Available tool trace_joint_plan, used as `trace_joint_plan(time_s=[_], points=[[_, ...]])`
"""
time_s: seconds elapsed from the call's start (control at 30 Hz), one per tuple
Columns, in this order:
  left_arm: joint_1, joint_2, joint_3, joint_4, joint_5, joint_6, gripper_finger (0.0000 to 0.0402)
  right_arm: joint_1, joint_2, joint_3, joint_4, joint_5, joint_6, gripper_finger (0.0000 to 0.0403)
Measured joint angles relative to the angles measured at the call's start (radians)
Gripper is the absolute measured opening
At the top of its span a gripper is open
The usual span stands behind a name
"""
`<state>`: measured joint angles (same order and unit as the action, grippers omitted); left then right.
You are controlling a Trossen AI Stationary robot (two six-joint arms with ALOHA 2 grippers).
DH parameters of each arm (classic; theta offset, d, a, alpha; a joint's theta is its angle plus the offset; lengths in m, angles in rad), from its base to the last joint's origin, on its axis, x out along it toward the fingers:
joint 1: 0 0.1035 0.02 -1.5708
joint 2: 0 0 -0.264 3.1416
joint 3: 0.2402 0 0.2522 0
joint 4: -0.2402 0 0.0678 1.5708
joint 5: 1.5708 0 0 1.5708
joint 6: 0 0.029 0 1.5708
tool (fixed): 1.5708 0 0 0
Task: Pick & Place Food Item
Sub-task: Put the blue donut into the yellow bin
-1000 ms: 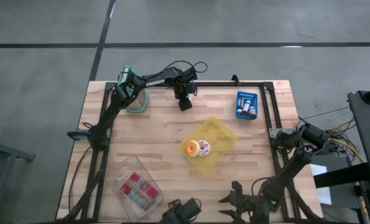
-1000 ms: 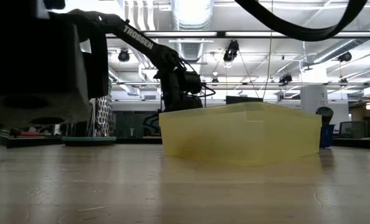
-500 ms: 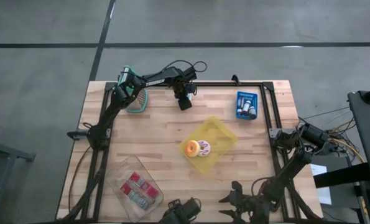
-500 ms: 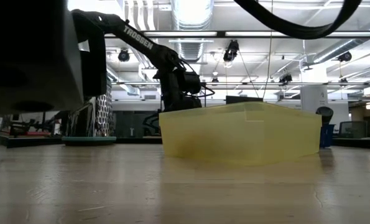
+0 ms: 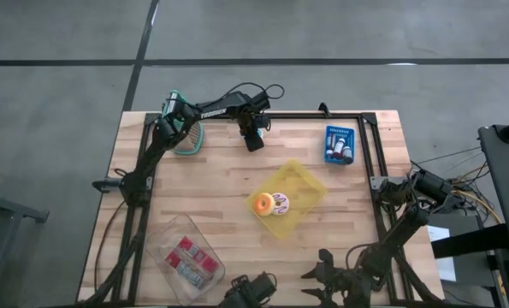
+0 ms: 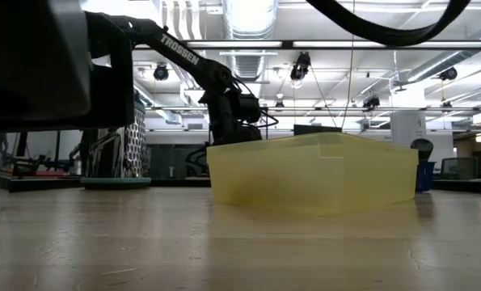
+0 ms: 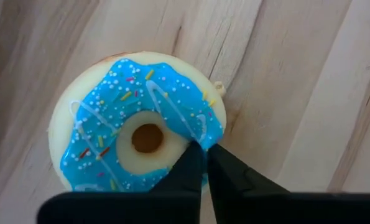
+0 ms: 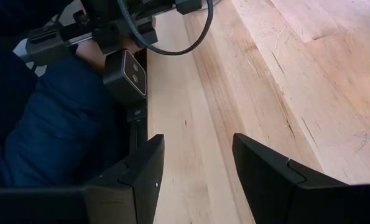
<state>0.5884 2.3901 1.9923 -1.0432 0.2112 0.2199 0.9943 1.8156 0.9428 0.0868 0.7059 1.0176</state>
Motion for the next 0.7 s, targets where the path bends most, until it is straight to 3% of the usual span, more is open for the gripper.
trace_joint_plan(time_s=[0.7], points=[[0.0, -0.001, 0.0, -0.006, 0.006, -0.007, 0.0017, 0.0, 0.0, 0.0, 0.0, 0.0, 0.0, 0.0187]])
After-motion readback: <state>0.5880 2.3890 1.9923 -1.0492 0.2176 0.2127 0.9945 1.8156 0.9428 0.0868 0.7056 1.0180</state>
